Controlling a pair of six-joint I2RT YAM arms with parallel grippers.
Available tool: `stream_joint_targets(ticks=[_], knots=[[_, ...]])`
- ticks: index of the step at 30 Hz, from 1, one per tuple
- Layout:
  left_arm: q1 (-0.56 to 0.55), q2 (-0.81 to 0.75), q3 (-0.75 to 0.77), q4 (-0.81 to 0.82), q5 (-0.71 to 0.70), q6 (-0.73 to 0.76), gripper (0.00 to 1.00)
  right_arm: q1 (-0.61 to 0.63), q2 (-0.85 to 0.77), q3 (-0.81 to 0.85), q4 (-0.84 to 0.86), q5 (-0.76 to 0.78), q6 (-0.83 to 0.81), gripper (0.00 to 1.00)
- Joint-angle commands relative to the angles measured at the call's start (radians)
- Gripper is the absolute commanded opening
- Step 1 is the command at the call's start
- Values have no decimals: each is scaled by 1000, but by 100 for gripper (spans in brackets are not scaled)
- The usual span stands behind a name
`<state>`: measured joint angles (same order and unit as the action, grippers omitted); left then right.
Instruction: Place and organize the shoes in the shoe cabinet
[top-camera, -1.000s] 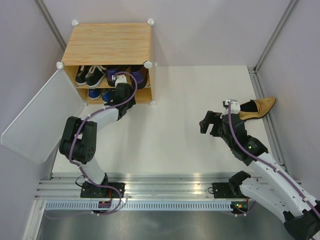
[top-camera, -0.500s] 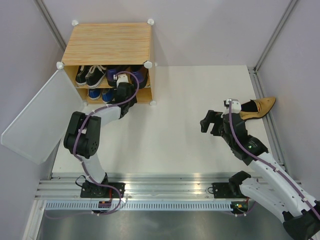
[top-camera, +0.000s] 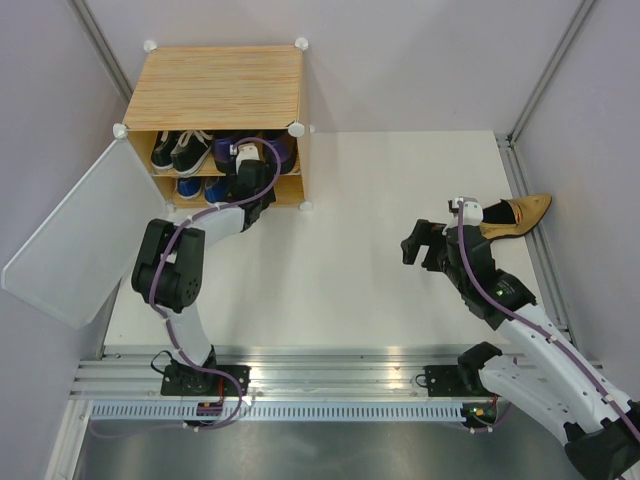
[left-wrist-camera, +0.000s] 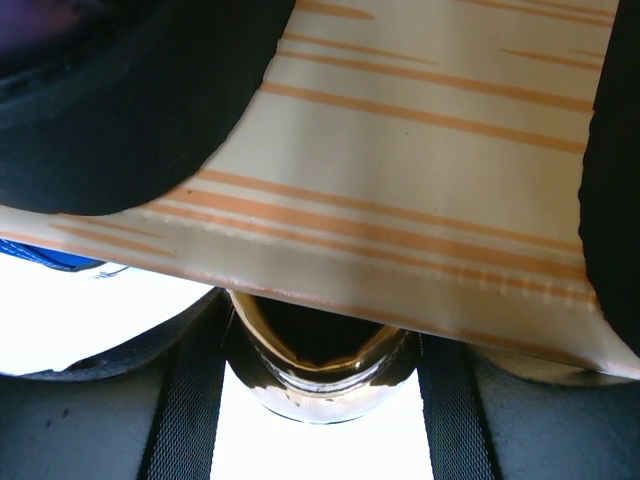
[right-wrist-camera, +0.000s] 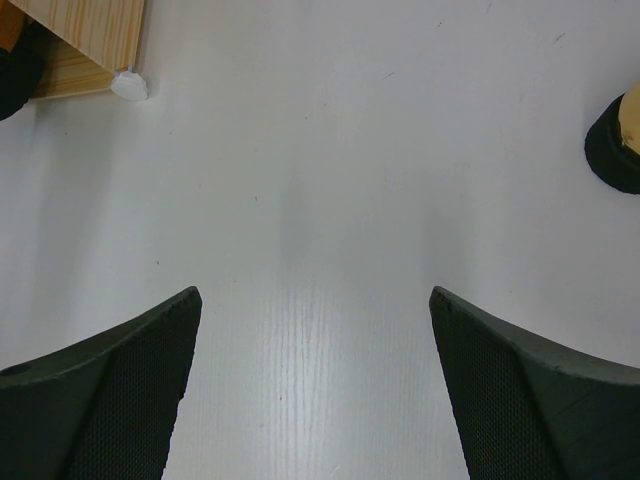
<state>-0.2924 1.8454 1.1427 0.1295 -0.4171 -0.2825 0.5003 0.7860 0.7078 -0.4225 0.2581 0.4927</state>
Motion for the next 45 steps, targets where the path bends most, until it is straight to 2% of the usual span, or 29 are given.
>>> stream_joint_targets(ticks=[1, 19, 23, 24, 25, 26, 28, 32, 37, 39, 45], knots=[[19, 9, 71, 39, -114, 22, 2, -5, 5, 25, 25, -13, -11, 98], [81, 18, 100, -45, -107, -18, 2, -14, 9, 25, 27, -17, -11, 98], [81, 34, 118, -51, -58, 2, 2, -14, 9, 25, 28, -19, -11, 98], [79, 34, 120, -56, -49, 0, 25, -16, 4, 24, 27, -19, -11, 98], [79, 34, 120, -56, -49, 0, 25, -16, 4, 24, 27, -19, -11, 98], [79, 32, 118, -59, -48, -1, 45, -16, 2, 24, 27, -20, -11, 98], [79, 26, 114, -65, -42, -4, 62, -16, 1, 24, 28, -19, -13, 98], [79, 9, 98, -70, -29, -18, 73, -17, -1, 24, 28, -23, -11, 98], [79, -8, 89, -96, 9, -50, 80, -17, -8, 21, 28, -26, -11, 98], [78, -18, 88, -116, 32, -60, 85, -17, -10, 19, 28, -26, -11, 98], [78, -90, 51, -123, 95, -76, 92, -17, -13, 18, 28, -40, -11, 98]])
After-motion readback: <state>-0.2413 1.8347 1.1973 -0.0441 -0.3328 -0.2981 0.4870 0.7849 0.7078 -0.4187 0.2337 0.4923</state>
